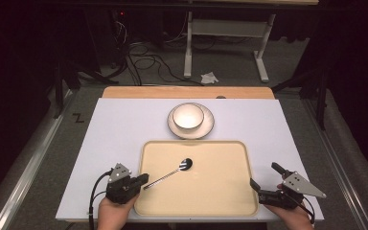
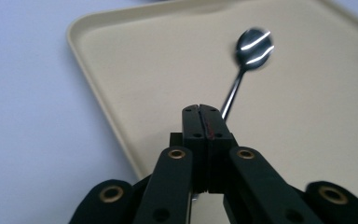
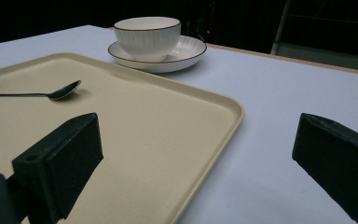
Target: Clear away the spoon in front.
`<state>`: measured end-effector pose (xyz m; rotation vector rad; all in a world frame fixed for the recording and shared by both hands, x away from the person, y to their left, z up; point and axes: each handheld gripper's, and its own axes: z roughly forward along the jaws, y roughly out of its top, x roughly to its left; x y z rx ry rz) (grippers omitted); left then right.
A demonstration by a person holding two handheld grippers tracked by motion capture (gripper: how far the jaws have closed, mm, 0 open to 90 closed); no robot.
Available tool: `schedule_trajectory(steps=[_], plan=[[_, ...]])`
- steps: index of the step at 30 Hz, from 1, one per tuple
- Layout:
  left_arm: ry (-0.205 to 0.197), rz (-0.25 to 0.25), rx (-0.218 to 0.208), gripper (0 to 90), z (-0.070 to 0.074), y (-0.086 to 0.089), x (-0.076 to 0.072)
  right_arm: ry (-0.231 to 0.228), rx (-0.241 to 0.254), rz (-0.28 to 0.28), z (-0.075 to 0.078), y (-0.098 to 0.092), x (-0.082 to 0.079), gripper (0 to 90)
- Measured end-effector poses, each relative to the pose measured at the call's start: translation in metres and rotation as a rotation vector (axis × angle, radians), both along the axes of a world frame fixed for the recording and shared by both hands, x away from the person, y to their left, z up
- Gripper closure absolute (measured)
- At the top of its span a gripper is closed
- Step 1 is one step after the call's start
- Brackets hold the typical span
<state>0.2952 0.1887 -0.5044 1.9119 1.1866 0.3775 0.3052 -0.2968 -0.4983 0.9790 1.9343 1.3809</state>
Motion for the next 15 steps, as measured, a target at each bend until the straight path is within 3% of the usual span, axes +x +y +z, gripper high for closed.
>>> schedule_trajectory(steps=[2, 5, 7, 12, 15], plan=[[0.002, -0.013, 0.089, 90.0, -0.001, -0.005, 0.003, 0.002, 0.000, 0.001, 0.000, 0.001, 0.000, 2.2], [0.018, -0.034, 0.156, 90.0, -0.005, -0.014, 0.007, -0.002, -0.003, 0.007, 0.000, 0.001, 0.000, 2.3], [0.031, -0.052, 0.223, 90.0, -0.009, -0.021, 0.008, -0.004, -0.005, 0.011, 0.000, 0.001, 0.000, 2.3], [0.036, -0.099, 0.272, 90.0, -0.007, -0.032, 0.004, 0.001, 0.000, 0.003, 0.000, 0.000, 0.000, 2.3], [0.046, -0.157, 0.269, 90.0, -0.006, -0.040, -0.005, -0.003, -0.002, 0.009, 0.000, 0.000, 0.000, 2.3]])
